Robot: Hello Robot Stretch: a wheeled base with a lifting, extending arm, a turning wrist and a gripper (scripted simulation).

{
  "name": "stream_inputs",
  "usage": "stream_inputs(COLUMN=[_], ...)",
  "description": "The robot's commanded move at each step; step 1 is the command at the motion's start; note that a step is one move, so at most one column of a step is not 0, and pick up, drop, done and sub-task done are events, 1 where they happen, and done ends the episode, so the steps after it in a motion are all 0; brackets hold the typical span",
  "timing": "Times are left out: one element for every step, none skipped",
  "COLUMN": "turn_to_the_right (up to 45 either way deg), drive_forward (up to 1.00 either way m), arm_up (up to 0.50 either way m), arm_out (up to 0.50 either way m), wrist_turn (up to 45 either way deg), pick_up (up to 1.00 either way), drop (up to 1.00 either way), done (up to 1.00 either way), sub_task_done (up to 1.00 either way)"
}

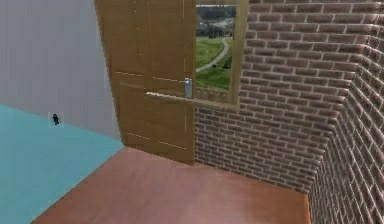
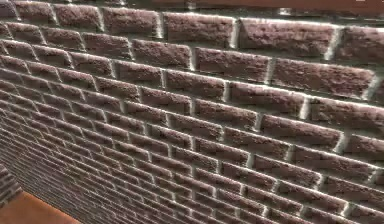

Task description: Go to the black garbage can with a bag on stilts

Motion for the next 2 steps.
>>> stream_inputs(turn_to_the_right=[-27.0, 0.0], drive_forward=[0.0, 0.75], arm_up=[0.0, 0.0], arm_out=[0.0, 0.0], wrist_turn=[0.0, 0.0], pick_up=[0.0, 0.0], drop=[0.0, 0.0], done=[0.0, 0.0], sub_task_done=[0.0, 0.0])
